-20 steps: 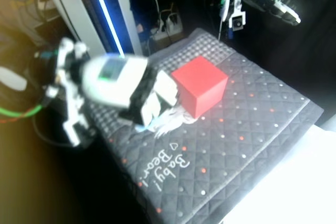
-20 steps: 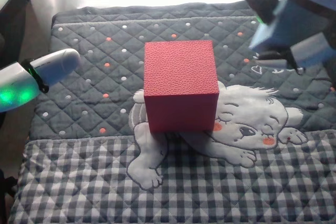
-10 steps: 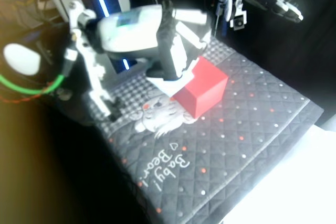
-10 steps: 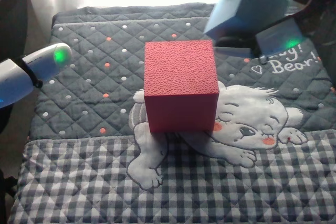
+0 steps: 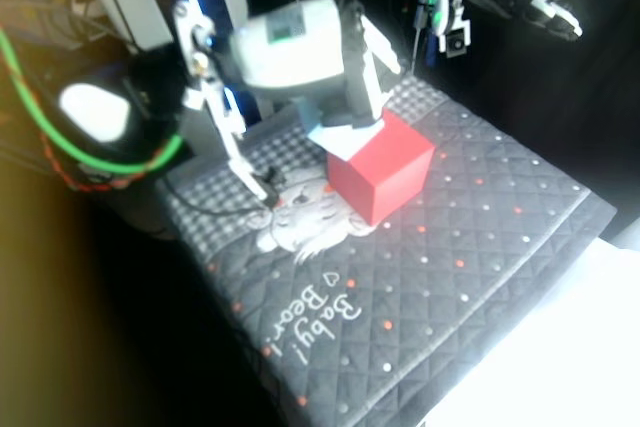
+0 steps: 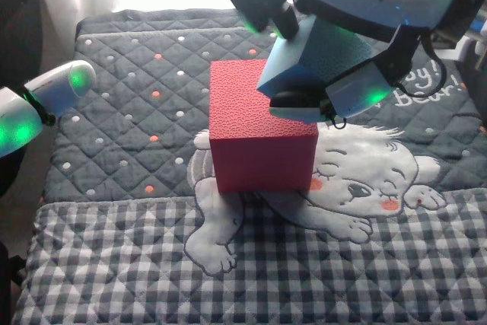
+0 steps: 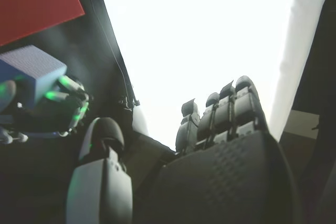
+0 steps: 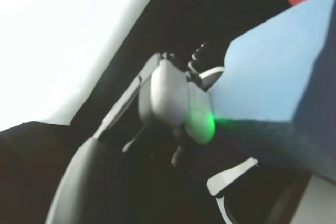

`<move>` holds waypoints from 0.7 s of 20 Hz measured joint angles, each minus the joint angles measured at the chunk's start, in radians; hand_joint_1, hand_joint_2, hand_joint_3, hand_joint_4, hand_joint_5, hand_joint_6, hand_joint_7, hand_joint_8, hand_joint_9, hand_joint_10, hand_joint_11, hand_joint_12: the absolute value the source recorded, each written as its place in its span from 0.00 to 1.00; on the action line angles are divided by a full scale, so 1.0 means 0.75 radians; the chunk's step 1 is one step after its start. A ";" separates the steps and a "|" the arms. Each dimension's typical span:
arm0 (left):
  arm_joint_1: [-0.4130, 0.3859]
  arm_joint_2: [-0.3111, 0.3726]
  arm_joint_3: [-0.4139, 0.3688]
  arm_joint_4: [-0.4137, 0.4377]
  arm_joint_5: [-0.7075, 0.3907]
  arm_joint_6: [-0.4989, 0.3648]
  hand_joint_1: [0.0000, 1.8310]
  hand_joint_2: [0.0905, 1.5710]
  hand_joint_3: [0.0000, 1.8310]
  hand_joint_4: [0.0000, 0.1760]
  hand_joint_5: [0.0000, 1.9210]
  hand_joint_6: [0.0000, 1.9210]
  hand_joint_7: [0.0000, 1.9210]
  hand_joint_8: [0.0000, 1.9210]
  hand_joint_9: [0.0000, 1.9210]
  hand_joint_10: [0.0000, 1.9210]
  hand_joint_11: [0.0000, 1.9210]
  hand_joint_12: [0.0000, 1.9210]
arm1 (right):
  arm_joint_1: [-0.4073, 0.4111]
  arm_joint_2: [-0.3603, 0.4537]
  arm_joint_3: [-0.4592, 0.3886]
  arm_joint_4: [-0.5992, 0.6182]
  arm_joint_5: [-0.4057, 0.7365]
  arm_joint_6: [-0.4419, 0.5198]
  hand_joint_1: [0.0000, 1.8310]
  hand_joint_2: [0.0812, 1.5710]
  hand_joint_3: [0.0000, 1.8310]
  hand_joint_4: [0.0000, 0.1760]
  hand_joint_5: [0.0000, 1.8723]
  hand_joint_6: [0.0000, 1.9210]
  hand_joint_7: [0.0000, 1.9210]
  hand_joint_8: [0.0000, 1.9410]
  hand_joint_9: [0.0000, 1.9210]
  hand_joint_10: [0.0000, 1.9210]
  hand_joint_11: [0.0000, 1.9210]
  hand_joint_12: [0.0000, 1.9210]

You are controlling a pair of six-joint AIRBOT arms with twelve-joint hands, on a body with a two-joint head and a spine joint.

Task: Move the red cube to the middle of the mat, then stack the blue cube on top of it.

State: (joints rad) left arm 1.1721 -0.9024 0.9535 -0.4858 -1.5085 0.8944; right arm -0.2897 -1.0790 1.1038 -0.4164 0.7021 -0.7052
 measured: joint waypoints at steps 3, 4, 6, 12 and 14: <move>0.006 -0.004 0.007 -0.010 -0.008 -0.001 0.19 0.71 0.01 0.64 0.05 0.00 0.00 0.00 0.00 0.00 0.00 0.00 | 0.001 0.000 0.000 -0.017 0.001 0.003 0.51 0.84 0.15 0.00 0.23 0.97 0.66 1.00 0.74 1.00 0.81 1.00; 0.007 -0.008 0.008 -0.016 -0.009 0.000 0.19 0.71 0.01 0.65 0.05 0.00 0.00 0.00 0.00 0.00 0.00 0.00 | 0.000 0.000 0.000 -0.020 0.001 0.003 0.49 0.87 0.13 0.00 0.21 0.99 0.67 1.00 0.75 1.00 0.81 1.00; 0.007 -0.013 0.008 -0.018 -0.007 0.000 0.20 0.72 0.01 0.60 0.06 0.00 0.00 0.00 0.00 0.00 0.00 0.00 | 0.001 -0.025 0.016 -0.022 -0.011 0.003 0.77 0.75 0.13 0.00 0.01 0.31 0.63 1.00 0.72 1.00 0.73 1.00; 0.011 -0.017 0.008 -0.038 -0.011 -0.007 0.20 0.72 0.00 0.62 0.05 0.00 0.01 0.00 0.00 0.00 0.00 0.00 | -0.001 -0.116 0.091 0.002 -0.098 0.023 0.61 0.71 0.24 0.00 0.36 0.85 0.33 0.96 0.36 1.00 0.37 1.00; 0.020 -0.020 0.008 -0.035 -0.015 -0.011 0.21 0.73 0.00 0.50 0.05 0.00 0.01 0.00 0.00 0.00 0.00 0.00 | -0.002 -0.120 0.094 0.006 -0.135 0.033 0.24 0.81 0.01 0.00 0.07 0.44 0.11 0.47 0.10 0.76 0.10 0.97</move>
State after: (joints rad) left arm 1.1870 -0.9173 0.9596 -0.5121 -1.5200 0.8860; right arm -0.2913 -1.1687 1.1744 -0.4122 0.6010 -0.6807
